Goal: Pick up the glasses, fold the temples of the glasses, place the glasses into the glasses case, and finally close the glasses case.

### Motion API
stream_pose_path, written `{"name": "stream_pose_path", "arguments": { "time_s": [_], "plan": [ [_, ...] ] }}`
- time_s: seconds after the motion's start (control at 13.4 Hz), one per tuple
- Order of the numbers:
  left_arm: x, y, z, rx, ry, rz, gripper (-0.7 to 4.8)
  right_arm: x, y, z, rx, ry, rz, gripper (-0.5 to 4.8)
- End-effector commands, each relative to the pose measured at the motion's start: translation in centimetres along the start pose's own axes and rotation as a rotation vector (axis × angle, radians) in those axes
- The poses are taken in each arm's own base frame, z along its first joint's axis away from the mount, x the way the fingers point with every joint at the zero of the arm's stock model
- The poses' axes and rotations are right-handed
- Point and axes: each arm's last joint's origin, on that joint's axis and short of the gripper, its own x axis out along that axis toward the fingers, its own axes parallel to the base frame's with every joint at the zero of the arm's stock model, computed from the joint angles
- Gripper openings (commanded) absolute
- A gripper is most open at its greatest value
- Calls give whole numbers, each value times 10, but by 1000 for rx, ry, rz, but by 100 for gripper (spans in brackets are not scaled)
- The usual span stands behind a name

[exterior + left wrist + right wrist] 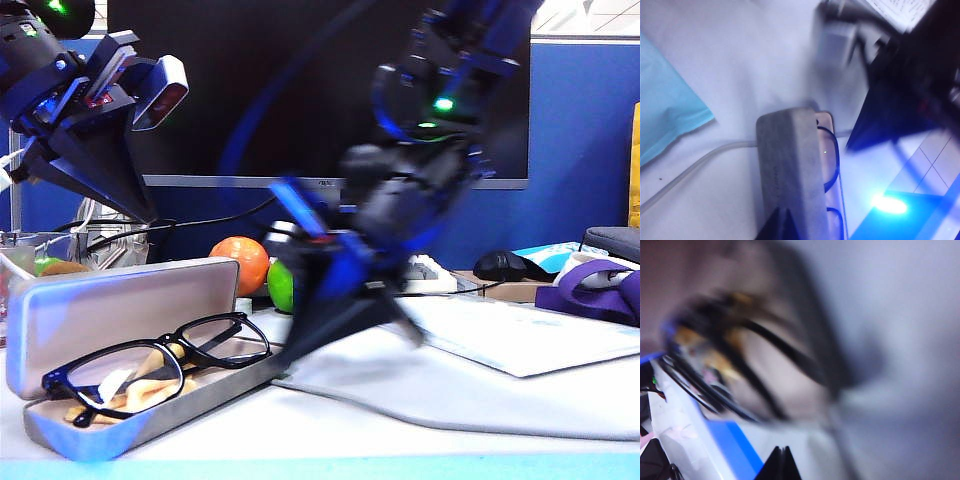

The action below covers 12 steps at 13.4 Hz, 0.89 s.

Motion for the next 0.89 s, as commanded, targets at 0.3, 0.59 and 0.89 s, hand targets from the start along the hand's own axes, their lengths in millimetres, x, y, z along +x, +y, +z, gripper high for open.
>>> {"name": "stream_pose_path", "arguments": {
  "time_s": [0.3,0.59,0.89],
  "plan": [
    [13,5,-11,-19,45,-16,-5,20,9,-4,32,-9,-15,-1],
    [19,7,-16,-15,70,-21,-5,25,2,-4,61,-54,-6,-1],
    [19,7,-16,-15,64,-41,-5,25,4,4,71,-129,-12,-1]
  ]
}}
